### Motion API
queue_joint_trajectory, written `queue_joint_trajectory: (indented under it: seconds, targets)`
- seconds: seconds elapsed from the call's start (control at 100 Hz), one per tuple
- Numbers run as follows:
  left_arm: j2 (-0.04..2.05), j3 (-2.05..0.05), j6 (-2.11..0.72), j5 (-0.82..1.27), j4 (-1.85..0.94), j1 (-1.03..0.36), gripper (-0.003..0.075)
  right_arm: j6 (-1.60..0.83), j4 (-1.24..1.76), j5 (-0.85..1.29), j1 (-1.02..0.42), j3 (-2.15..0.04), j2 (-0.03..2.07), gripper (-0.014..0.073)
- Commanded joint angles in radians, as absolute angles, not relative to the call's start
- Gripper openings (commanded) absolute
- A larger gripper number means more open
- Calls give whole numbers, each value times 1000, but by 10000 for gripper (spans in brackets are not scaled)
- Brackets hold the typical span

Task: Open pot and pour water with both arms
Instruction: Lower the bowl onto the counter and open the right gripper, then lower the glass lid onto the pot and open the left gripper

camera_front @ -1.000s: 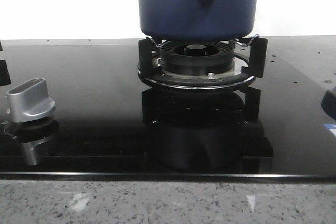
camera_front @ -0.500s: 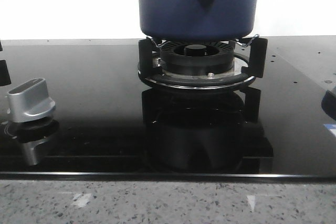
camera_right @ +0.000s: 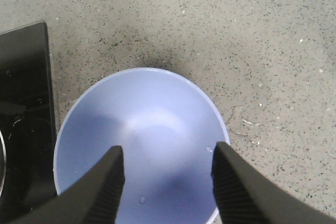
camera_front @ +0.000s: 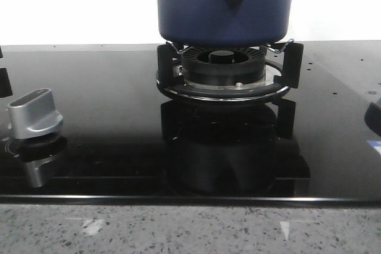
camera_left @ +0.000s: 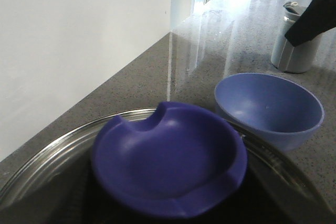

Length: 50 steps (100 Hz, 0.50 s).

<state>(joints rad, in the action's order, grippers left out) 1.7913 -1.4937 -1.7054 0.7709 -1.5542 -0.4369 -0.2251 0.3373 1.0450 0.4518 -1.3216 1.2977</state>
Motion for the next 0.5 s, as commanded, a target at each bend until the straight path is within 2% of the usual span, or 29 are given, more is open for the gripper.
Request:
queue_joint_trajectory:
  seconds: [0.0, 0.49]
  targets:
    - [1738, -1534, -1702, 802, -1624, -443, 355, -227, 361, 997, 456, -1345, 1266, 345]
    - [1738, -1534, -1681, 827, -1611, -443, 355, -227, 364, 997, 456, -1345, 1266, 345]
